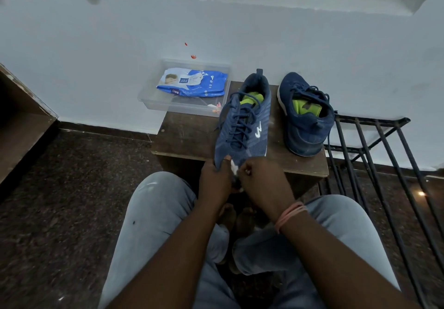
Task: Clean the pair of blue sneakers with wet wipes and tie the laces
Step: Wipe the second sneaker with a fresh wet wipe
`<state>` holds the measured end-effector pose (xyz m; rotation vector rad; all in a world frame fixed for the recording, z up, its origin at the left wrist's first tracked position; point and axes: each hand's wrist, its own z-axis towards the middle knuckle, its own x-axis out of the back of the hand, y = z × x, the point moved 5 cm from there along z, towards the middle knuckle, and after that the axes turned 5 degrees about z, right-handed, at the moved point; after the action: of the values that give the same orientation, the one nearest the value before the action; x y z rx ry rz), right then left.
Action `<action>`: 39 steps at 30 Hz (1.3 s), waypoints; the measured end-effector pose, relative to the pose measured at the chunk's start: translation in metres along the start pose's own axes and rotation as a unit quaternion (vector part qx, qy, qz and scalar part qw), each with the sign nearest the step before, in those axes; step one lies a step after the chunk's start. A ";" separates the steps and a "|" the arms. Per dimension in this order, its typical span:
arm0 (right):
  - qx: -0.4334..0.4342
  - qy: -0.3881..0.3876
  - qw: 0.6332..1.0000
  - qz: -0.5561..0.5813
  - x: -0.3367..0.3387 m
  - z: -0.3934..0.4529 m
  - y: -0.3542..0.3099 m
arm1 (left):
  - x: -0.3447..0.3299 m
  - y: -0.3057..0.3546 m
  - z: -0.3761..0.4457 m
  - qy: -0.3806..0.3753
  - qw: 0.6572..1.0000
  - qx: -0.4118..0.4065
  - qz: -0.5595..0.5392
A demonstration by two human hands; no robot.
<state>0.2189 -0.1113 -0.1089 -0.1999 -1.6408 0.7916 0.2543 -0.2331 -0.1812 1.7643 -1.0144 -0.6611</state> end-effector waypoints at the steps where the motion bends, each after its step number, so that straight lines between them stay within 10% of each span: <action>1: -0.002 0.024 0.999 -0.037 0.006 0.008 0.007 | -0.003 0.001 -0.002 -0.016 0.999 0.011 -0.029; 26: -0.004 0.098 0.993 -0.064 0.006 0.034 0.014 | -0.021 -0.001 -0.003 -0.035 0.974 0.180 -0.131; 32: -0.147 0.037 0.914 0.378 0.012 0.026 0.029 | -0.015 0.004 -0.002 -0.091 0.981 0.120 -0.120; 39: -0.128 0.051 0.842 0.522 0.022 -0.002 0.028 | -0.016 0.011 -0.014 -0.102 0.978 0.185 -0.006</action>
<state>0.2070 -0.0774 -0.1077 -1.3900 -1.4598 1.3165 0.2535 -0.2144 -0.1657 2.0543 -1.3343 -0.7055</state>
